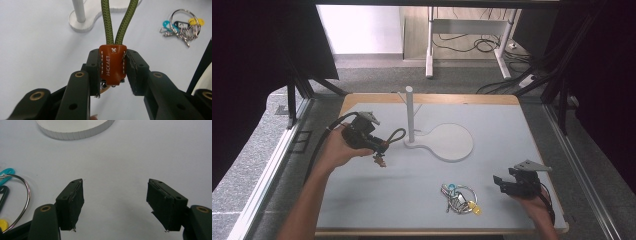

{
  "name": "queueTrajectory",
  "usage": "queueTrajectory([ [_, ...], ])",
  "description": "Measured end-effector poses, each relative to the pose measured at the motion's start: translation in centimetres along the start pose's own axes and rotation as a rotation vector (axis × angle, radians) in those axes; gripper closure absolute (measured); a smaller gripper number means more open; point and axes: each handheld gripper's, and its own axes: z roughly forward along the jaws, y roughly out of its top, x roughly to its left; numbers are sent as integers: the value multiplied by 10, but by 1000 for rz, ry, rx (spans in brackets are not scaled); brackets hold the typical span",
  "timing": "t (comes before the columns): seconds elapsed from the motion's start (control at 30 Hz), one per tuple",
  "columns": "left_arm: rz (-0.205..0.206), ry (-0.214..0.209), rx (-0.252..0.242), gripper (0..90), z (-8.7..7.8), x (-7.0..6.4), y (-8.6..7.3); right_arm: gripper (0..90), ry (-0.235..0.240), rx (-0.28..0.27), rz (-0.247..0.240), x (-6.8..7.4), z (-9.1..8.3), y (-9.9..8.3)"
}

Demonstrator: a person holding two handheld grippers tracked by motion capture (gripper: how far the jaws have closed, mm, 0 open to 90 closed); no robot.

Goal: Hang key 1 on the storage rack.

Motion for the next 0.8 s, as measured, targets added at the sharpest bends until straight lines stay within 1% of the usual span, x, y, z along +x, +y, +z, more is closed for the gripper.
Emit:
queueTrajectory([
  [0.1, -8, -4, -9, 666, -3, 2, 4, 301, 0, -2, 3, 0, -1, 0],
  [0.17, -21, -7, -14, 666, -5, 3, 7, 301, 0, -3, 5, -1, -1, 0],
  [0.27, -19, 0, -13, 666, -7, 2, 10, 301, -1, -7, 6, -1, -2, 1],
  [0.4, -17, -3, -18, 666, -9, 3, 14, 301, -3, -10, 7, -2, -3, 0],
  [0.57, -26, -10, -29, 666, -11, 7, 16, 301, -3, -9, 6, -2, -3, 0],
  [0.7, -35, -7, -43, 666, -12, 10, 16, 304, -11, -17, 0, -1, -4, 1],
  [0.8, -40, -8, -44, 666, -12, 13, 17, 305, -12, -18, 0, -1, -4, 1],
])
